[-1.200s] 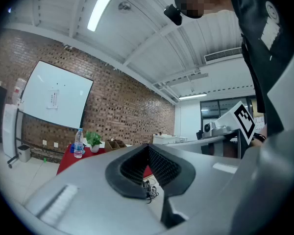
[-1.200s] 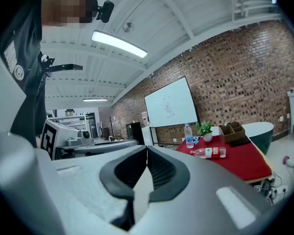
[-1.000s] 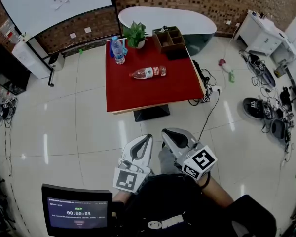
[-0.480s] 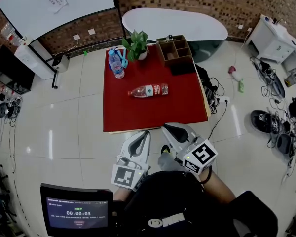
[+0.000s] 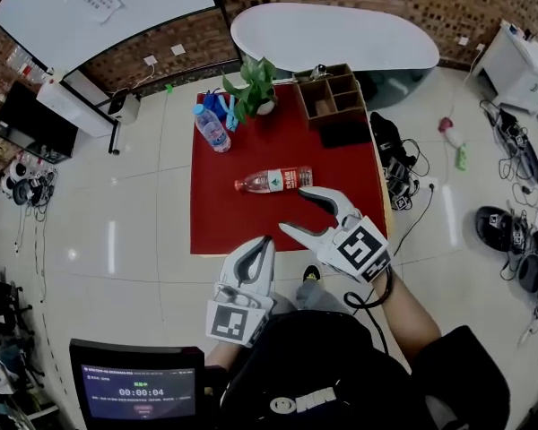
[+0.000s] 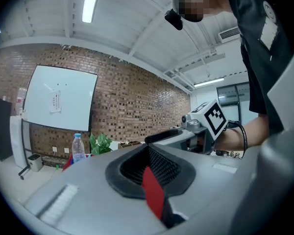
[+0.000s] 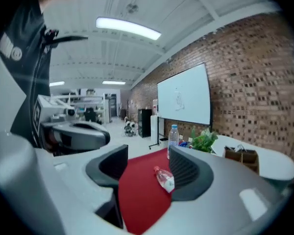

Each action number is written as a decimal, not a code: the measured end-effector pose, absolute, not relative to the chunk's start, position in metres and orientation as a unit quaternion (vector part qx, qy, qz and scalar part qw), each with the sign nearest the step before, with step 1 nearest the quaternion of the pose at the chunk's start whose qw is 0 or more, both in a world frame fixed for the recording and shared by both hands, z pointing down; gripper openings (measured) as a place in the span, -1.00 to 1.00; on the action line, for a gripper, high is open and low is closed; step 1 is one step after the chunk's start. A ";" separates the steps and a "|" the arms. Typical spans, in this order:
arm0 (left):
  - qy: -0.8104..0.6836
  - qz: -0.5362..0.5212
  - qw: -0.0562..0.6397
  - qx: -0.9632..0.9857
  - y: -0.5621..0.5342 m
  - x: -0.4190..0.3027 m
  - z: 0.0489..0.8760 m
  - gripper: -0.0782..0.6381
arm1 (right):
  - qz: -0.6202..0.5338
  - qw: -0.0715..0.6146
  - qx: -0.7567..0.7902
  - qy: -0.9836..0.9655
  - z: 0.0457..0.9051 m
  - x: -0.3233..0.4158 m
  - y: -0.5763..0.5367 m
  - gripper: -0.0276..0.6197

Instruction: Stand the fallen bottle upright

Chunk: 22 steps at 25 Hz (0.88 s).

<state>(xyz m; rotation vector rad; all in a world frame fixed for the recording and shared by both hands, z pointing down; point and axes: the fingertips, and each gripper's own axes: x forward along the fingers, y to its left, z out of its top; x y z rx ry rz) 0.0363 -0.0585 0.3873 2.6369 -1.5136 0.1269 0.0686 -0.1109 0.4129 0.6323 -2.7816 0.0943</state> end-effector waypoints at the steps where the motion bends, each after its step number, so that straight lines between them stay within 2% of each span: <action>1: -0.501 0.043 0.052 0.863 -0.062 0.034 0.388 -0.76 | -0.004 0.186 0.202 -0.961 0.421 0.063 -0.116 -0.08; 3: -0.505 0.044 0.056 0.860 -0.067 0.028 0.390 -0.76 | -0.086 0.280 0.168 -0.941 0.441 0.050 -0.129 0.08; 6: -0.511 0.035 0.056 0.857 -0.076 0.012 0.390 -0.76 | -0.179 0.378 0.125 -0.900 0.471 0.027 -0.150 0.14; 11: -0.516 0.029 0.062 0.854 -0.086 -0.012 0.392 -0.76 | -0.213 0.457 0.071 -0.861 0.522 -0.012 -0.171 0.15; 22: -0.551 0.021 0.082 0.830 -0.089 -0.080 0.410 -0.76 | -0.182 0.632 -0.012 -0.753 0.658 -0.042 -0.215 0.15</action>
